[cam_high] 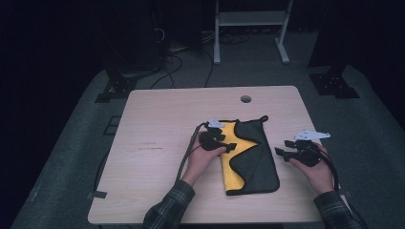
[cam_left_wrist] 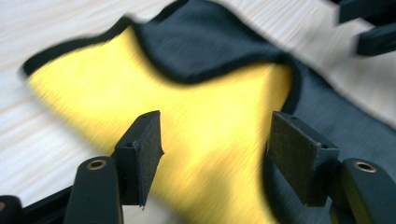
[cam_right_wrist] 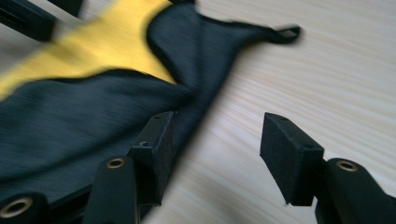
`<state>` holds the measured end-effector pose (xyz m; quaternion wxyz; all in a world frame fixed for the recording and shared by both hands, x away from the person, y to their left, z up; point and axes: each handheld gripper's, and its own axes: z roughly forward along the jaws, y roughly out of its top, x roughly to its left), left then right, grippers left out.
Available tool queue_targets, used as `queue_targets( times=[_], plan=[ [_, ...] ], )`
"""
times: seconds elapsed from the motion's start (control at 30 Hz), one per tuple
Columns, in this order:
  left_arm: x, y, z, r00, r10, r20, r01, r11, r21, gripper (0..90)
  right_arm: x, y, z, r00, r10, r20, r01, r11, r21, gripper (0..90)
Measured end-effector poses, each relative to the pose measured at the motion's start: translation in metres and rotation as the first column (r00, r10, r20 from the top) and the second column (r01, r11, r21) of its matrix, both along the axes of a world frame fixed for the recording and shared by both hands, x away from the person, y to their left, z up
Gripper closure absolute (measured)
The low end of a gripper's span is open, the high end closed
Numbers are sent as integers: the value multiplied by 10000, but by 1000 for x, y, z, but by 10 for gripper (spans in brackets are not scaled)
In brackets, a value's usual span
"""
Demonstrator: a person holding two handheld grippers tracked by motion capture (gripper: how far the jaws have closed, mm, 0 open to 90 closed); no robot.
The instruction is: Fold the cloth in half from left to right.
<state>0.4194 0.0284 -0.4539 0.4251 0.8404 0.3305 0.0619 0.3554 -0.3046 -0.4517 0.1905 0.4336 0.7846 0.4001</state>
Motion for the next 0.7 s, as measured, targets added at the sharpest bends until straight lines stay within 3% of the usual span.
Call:
queue_targets(
  times=[0.13, 0.3, 0.47, 0.6, 0.7],
  plan=[
    [-2, 10, -7, 9993, 365, 109, -370, 9982, 471, 319, -6, 22, 8, 9971, 746, 154, -749, 9969, 249, 427],
    [-2, 16, -17, 9989, 464, 66, -468, 9941, 975, 317, -13, 58, 16, 9831, 1817, 235, -1826, 9822, 440, 422],
    [-3, 17, -21, 9985, 473, 260, -498, 9932, 1049, 322, -16, 89, 18, 9658, 2590, 146, -2594, 9650, 384, 419],
    [-6, 16, -22, 9966, 416, 710, -509, 9897, 1337, 323, -14, 112, 12, 9552, 2961, -19, -2959, 9549, 247, 425],
    [-7, 16, -25, 9949, 351, 943, -472, 9904, 1298, 322, -12, 126, 5, 9468, 3211, -209, -3212, 9470, -24, 427]
  ],
)
